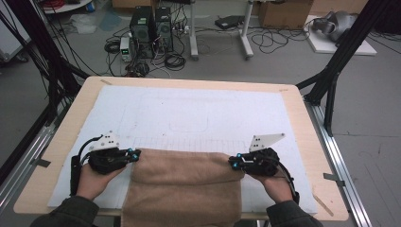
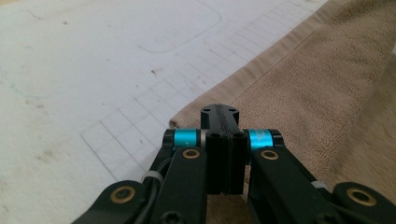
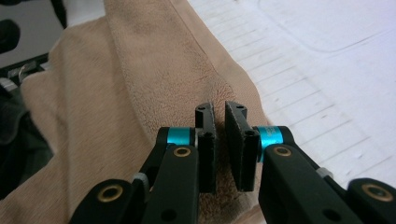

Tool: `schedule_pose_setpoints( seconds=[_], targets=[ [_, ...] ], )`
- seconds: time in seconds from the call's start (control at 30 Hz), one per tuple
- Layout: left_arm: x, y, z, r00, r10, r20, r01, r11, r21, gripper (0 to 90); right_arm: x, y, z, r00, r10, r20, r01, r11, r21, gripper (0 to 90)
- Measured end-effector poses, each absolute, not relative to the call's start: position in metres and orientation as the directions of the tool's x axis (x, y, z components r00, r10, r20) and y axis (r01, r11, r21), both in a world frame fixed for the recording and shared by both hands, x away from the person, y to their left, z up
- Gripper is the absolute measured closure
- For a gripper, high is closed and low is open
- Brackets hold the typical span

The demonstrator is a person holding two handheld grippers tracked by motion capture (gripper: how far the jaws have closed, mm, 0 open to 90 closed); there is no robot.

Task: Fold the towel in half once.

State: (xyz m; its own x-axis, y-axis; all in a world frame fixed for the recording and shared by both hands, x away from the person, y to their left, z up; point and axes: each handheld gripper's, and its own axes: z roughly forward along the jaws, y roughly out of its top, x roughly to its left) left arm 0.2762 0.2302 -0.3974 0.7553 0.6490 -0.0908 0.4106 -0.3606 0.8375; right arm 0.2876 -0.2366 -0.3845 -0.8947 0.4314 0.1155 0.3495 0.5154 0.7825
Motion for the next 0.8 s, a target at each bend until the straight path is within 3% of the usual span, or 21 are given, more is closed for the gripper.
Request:
schedule_pose_setpoints(
  seconds=[0.3,0.4,0.5,0.57,0.63,0.8],
  targets=[
    [0.246,0.237,-0.407,0.779,0.620,-0.093,0.407,-0.388,0.827,89.2,0.257,-0.236,-0.391,-0.911,0.402,0.098,0.326,0.554,0.766,82.9],
    [0.237,0.236,-0.409,0.798,0.593,-0.109,0.410,-0.402,0.819,89.2,0.250,-0.236,-0.394,-0.922,0.363,0.136,0.331,0.554,0.764,82.7],
    [0.232,0.234,-0.411,0.820,0.560,-0.116,0.410,-0.434,0.803,88.6,0.242,-0.233,-0.402,-0.933,0.317,0.169,0.333,0.589,0.736,76.3],
    [0.237,0.235,-0.408,0.808,0.577,-0.119,0.416,-0.416,0.809,76.5,0.243,-0.235,-0.403,-0.930,0.322,0.176,0.338,0.568,0.750,69.5],
    [0.246,0.238,-0.402,0.792,0.597,-0.129,0.422,-0.382,0.822,70.3,0.248,-0.238,-0.397,-0.925,0.344,0.160,0.332,0.530,0.780,67.9],
    [0.274,0.236,-0.400,0.755,0.644,-0.124,0.433,-0.348,0.831,63.4,0.277,-0.238,-0.390,-0.901,0.422,0.102,0.334,0.524,0.783,62.4]
  ],
)
